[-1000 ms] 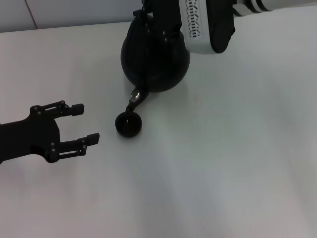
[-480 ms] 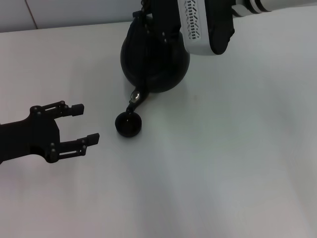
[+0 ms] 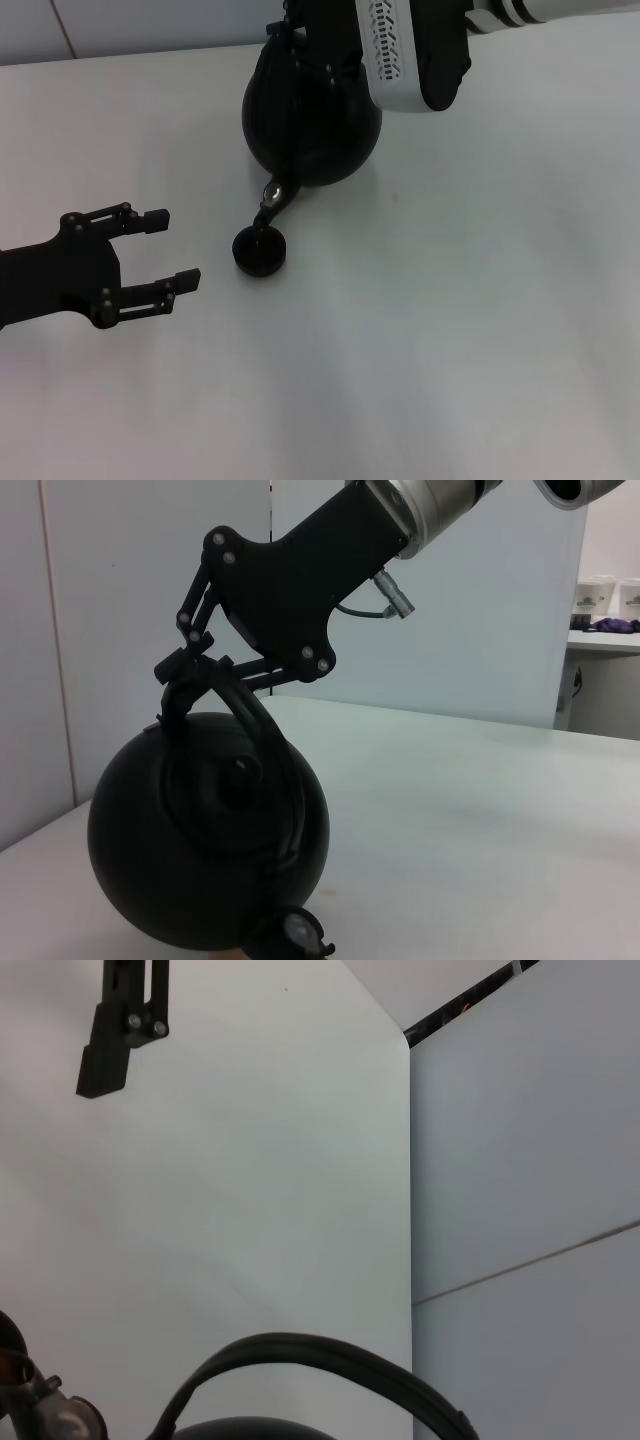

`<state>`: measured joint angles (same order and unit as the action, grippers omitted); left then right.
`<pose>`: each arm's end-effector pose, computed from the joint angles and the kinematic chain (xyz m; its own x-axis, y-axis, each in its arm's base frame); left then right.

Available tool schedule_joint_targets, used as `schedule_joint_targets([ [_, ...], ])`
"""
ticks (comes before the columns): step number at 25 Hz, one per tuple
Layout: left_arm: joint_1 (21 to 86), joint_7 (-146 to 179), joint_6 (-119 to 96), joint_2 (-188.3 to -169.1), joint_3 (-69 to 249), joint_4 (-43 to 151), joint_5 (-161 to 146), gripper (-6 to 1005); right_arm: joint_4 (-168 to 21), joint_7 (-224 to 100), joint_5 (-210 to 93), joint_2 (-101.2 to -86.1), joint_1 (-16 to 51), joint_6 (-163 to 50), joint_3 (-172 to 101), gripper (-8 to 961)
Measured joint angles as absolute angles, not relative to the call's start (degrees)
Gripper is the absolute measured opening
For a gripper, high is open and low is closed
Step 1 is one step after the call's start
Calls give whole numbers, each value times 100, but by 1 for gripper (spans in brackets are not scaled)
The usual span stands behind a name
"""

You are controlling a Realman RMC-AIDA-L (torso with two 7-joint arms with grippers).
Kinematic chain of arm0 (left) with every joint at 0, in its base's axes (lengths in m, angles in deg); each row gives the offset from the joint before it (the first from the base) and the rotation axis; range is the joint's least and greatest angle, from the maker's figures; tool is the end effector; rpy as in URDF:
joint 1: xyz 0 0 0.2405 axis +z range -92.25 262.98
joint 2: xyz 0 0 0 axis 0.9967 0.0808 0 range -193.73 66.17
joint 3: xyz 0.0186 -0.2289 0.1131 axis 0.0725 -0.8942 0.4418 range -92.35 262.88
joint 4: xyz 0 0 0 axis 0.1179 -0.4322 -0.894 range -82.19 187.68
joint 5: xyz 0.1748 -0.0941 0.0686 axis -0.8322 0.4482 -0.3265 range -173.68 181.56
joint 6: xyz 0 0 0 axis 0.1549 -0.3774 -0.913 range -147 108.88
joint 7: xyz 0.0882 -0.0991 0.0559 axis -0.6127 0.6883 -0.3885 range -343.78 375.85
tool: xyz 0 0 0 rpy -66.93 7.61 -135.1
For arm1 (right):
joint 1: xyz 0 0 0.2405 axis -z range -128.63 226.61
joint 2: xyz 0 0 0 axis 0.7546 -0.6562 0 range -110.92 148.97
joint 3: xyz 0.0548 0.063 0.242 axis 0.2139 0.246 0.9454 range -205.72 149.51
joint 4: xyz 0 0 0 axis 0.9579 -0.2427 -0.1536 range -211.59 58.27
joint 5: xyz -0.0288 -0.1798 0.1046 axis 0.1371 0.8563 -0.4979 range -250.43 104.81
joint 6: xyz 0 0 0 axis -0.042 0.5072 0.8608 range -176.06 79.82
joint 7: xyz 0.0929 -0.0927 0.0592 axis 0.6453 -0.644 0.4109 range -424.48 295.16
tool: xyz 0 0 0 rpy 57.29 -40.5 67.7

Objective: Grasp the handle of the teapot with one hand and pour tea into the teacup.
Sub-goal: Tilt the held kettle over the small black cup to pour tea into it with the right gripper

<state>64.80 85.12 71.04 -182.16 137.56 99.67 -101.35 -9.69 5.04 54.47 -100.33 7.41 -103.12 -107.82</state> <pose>-0.2723 0.3004 0.0094 0.8844 0.1285 0.4486 0.2591 -0.9348 -0.2430 0.0977 0.4264 -0.0163 0.7863 0.5463 0.2888 0.6145 -0.6425 -0.4578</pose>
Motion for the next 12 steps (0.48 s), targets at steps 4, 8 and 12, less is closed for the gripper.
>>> schedule_joint_targets([
  [4, 6480, 8511, 7102, -18216, 13756, 9967, -10135, 779, -969, 504, 5454, -10033, 739, -10308, -10782, 103],
  [8, 6475, 8511, 7103, -18216, 13756, 9968, -10135, 779, -969, 504, 5454, -10033, 737, -10267, -10811, 103],
  [12, 6472, 8511, 7091, -18216, 13756, 9967, -10135, 779, -969, 504, 5454, -10033, 760, -10215, -10831, 102],
])
